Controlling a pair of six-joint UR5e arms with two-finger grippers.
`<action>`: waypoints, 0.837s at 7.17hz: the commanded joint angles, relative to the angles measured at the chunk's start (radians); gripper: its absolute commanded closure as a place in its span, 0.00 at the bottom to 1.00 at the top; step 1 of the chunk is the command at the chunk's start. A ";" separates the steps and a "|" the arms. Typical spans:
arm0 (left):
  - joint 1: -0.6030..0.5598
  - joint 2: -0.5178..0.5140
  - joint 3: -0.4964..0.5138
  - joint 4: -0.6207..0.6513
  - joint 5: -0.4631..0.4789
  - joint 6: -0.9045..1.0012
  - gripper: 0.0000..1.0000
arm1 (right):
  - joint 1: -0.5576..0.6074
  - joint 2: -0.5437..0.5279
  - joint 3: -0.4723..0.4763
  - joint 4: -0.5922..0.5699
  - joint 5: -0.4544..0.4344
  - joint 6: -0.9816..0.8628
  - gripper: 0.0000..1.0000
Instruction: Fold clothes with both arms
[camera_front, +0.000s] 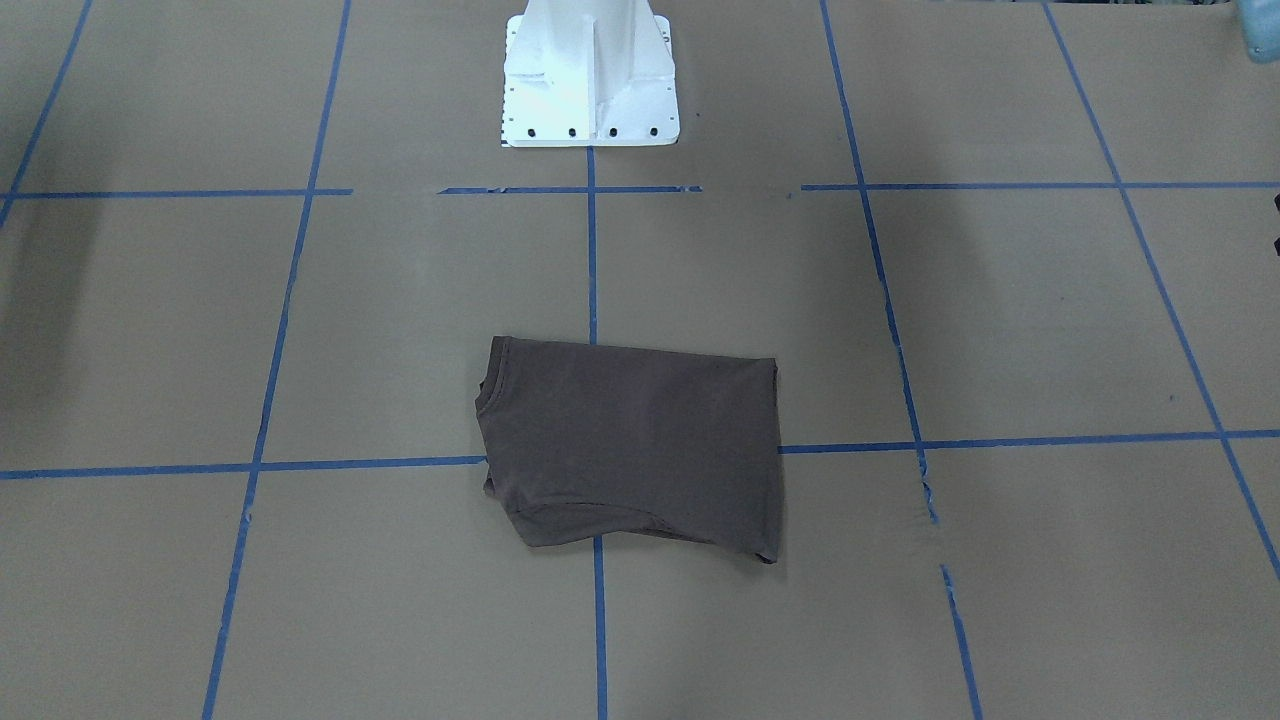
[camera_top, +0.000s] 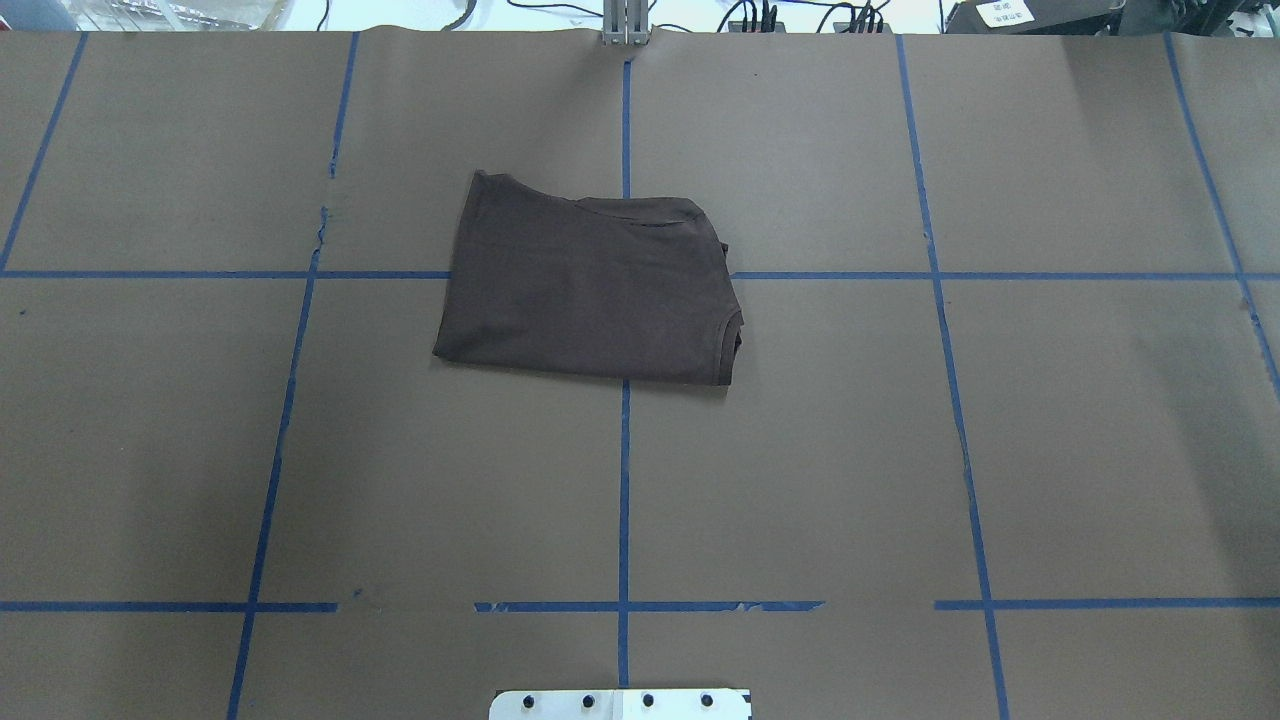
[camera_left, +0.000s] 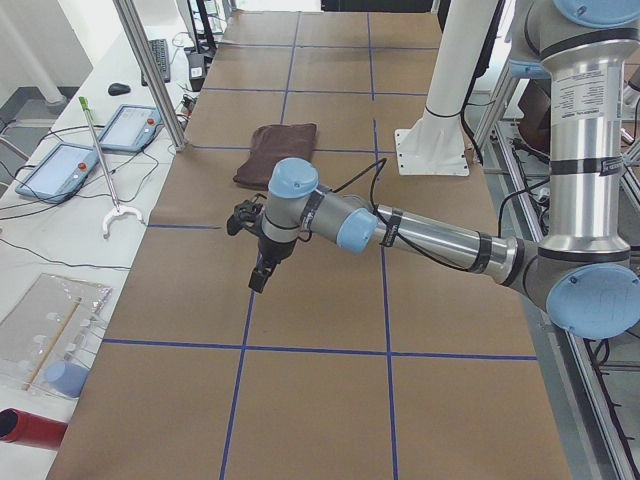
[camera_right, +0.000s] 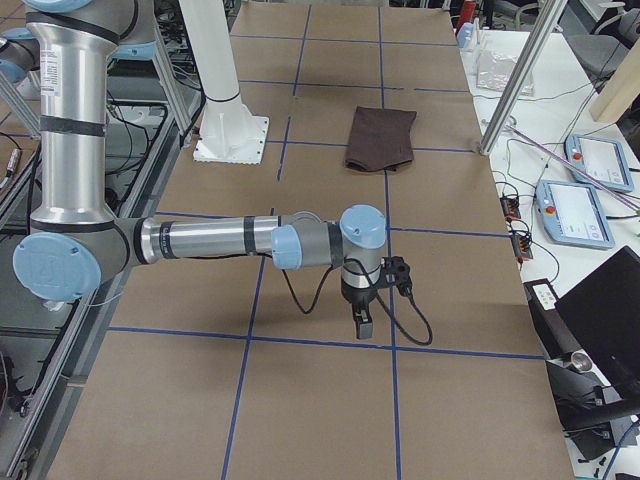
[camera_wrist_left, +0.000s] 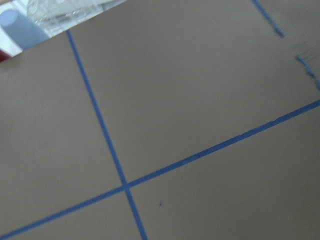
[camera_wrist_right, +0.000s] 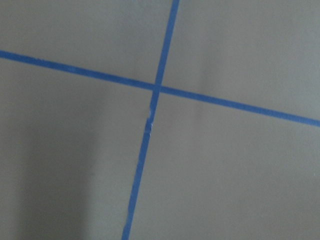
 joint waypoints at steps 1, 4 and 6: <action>-0.044 0.006 0.048 0.182 -0.046 0.008 0.00 | 0.004 -0.047 -0.004 -0.002 -0.004 -0.003 0.00; -0.105 0.085 0.094 0.229 -0.108 0.151 0.00 | 0.029 -0.067 -0.017 0.002 -0.001 0.011 0.00; -0.202 0.109 0.120 0.219 -0.112 0.240 0.00 | 0.029 -0.067 -0.017 0.002 -0.001 0.011 0.00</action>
